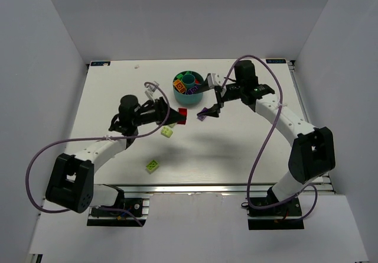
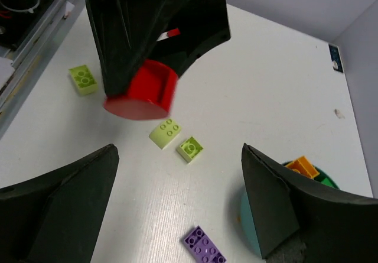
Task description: Sort the legos into containers by color
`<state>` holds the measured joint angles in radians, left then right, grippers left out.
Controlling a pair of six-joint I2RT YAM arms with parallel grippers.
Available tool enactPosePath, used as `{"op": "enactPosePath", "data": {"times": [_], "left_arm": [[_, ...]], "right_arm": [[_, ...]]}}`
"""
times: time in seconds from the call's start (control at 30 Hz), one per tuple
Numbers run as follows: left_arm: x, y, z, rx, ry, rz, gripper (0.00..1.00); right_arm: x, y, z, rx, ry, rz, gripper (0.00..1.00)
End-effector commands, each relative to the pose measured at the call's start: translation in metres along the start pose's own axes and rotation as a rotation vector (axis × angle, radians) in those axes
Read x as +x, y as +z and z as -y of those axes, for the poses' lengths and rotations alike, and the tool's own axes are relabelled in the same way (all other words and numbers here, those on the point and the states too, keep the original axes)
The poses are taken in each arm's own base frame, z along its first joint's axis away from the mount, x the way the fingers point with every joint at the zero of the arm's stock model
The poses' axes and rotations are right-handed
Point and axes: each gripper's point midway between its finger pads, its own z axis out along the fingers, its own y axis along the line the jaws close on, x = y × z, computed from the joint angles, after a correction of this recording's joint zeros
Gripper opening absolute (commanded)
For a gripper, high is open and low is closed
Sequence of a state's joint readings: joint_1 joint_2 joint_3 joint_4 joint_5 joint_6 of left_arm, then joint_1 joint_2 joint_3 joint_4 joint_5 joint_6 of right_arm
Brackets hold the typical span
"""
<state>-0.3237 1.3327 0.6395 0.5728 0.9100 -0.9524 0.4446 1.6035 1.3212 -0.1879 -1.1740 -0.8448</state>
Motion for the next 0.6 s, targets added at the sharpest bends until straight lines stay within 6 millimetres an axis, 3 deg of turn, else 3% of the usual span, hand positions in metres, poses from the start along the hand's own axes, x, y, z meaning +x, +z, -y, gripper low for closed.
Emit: {"op": "enactPosePath", "data": {"times": [0.0, 0.03, 0.07, 0.1, 0.13, 0.17, 0.2, 0.23, 0.27, 0.43, 0.57], "left_arm": [[-0.003, -0.009, -0.047, -0.408, 0.339, -0.052, 0.27], [-0.009, -0.014, -0.053, -0.481, 0.428, -0.051, 0.26], [-0.012, -0.021, -0.061, -0.549, 0.461, -0.039, 0.25], [-0.025, -0.034, -0.073, -0.666, 0.503, 0.019, 0.25], [-0.034, -0.040, -0.061, -0.676, 0.563, 0.072, 0.25], [-0.024, -0.045, -0.066, -0.690, 0.616, 0.065, 0.25], [-0.033, -0.046, -0.059, -0.686, 0.662, 0.129, 0.25], [-0.040, -0.055, -0.051, -0.699, 0.700, 0.186, 0.25], [-0.035, -0.058, -0.057, -0.712, 0.726, 0.188, 0.25], [-0.027, -0.063, -0.064, -0.725, 0.739, 0.190, 0.25], [-0.031, -0.064, -0.065, -0.747, 0.752, 0.215, 0.25]], "right_arm": [[-0.022, -0.003, 0.029, 0.077, -0.031, -0.017, 0.89], [-0.023, -0.003, 0.036, 0.097, 0.033, -0.026, 0.86], [-0.011, -0.001, 0.046, 0.126, 0.126, -0.060, 0.83], [-0.012, 0.001, 0.048, 0.144, 0.306, -0.060, 0.81], [-0.029, 0.000, 0.058, 0.156, 0.377, -0.049, 0.75], [-0.021, 0.003, 0.060, 0.157, 0.486, -0.057, 0.71], [-0.023, 0.005, 0.060, 0.163, 0.575, -0.052, 0.69], [-0.028, 0.008, 0.059, 0.186, 0.777, -0.030, 0.65], [-0.026, 0.010, 0.059, 0.197, 0.858, -0.026, 0.64], [-0.014, 0.021, 0.057, 0.283, 1.151, -0.050, 0.64], [0.003, 0.042, 0.035, 0.279, 1.363, -0.149, 0.67]]}}
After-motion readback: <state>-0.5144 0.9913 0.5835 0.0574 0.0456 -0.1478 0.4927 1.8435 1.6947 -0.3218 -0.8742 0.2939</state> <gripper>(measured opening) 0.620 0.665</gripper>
